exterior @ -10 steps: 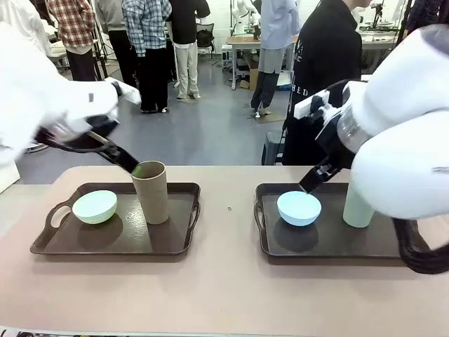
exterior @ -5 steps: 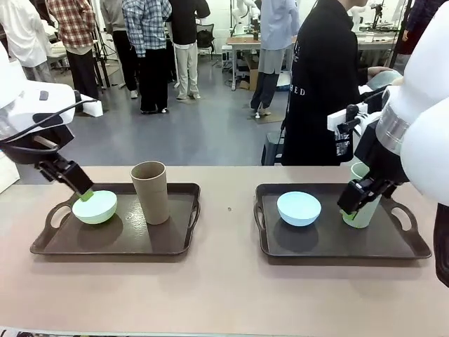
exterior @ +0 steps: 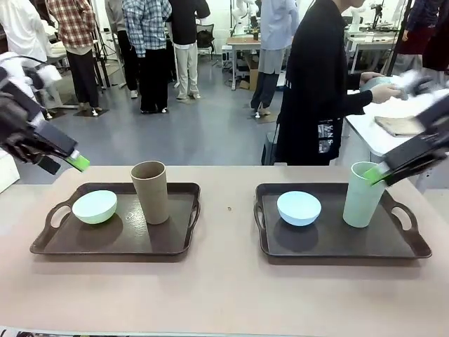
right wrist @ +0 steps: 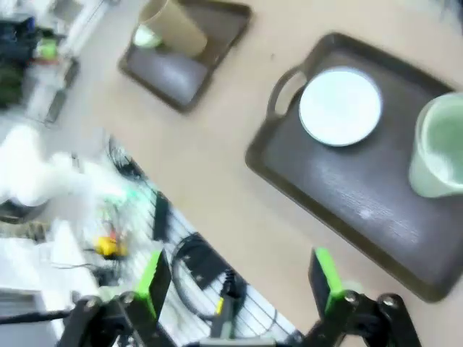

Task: Set up a tray with a mat and arrange the tableware.
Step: Pick up the Picnic Bowl and Reusable plastic cup from the Handle tray in front of the human's position and hold them in the air.

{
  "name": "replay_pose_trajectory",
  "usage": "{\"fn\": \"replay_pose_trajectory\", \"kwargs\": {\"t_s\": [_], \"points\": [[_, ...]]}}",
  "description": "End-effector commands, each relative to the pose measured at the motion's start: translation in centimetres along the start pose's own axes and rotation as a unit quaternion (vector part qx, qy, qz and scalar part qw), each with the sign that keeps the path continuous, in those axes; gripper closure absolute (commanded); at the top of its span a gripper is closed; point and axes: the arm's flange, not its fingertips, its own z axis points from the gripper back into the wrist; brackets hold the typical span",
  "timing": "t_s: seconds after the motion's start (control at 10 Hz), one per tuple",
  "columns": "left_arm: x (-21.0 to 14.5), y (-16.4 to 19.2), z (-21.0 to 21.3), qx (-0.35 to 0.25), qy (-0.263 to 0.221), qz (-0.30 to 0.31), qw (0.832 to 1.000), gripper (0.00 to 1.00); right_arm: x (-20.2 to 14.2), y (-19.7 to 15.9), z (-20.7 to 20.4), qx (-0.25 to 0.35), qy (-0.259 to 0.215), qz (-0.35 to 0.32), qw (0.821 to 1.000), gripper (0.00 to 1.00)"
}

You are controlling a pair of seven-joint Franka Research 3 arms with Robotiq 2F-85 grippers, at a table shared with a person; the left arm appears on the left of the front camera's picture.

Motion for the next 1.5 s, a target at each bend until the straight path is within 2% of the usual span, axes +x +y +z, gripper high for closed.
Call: {"fn": "replay_pose_trajectory", "kwargs": {"t_s": [0.0, 0.1, 0.2, 0.3, 0.4, 0.5, 0.6, 0.7, 0.8, 0.9, 1.0, 1.4], "points": [[0.1, -2.3, -0.9, 0.055, 0.001, -0.028, 0.998, 0.0, 1.3, 3.0, -4.0, -0.053, 0.053, 0.053, 0.996, 0.0], [0.1, -2.3, -0.9, 0.055, 0.001, -0.028, 0.998, 0.0, 1.3, 3.0, -4.0, -0.053, 0.053, 0.053, 0.996, 0.0], [0.0, 0.3, 0.0, 0.0, 0.0, 0.0, 1.0, 0.0, -0.6, -0.5, 0.9, 0.0, -0.005, -0.001, 1.0, 0.0], [0.6, 2.1, 0.1, -0.177, -0.036, 0.06, 0.982, 0.0, -0.4, -2.4, 1.3, 0.179, -0.046, -0.027, 0.982, 0.0], [0.6, 4.9, -0.2, -0.29, -0.057, 0.109, 0.949, 0.0, -0.9, -5.1, 1.6, 0.25, -0.081, -0.07, 0.962, 0.0], [-0.2, 6.9, -0.4, -0.336, -0.071, 0.135, 0.929, 0.0, -2.1, -7.0, 2.0, 0.291, -0.1, -0.108, 0.945, 0.0], [-1.2, 8.6, -1.1, -0.355, -0.079, 0.159, 0.918, 0.0, -3.4, -8.6, 3.1, 0.308, -0.143, -0.141, 0.93, 0.0], [-2.2, 10.1, -0.9, -0.374, -0.085, 0.182, 0.905, 0.0, -4.6, -9.6, 3.7, 0.339, -0.151, -0.158, 0.915, 0.0], [-3.2, 11.1, -0.7, -0.397, -0.114, 0.225, 0.883, 0.0, -5.4, -10.5, 3.6, 0.36, -0.136, -0.182, 0.905, 0.0], [-3.2, 9.8, -1.3, -0.389, -0.129, 0.256, 0.876, 0.0, -5.7, -10.4, 2.8, 0.323, -0.114, -0.207, 0.917, 0.0], [-2.3, 10.9, 0.0, -0.377, -0.101, 0.186, 0.902, 0.0, -5.9, -9.8, 4.3, 0.345, -0.152, -0.156, 0.913, 0.0], [-2.3, 10.9, 0.0, -0.377, -0.101, 0.186, 0.902, 0.0, -5.9, -9.8, 4.3, 0.345, -0.152, -0.156, 0.913, 0.0]]}}
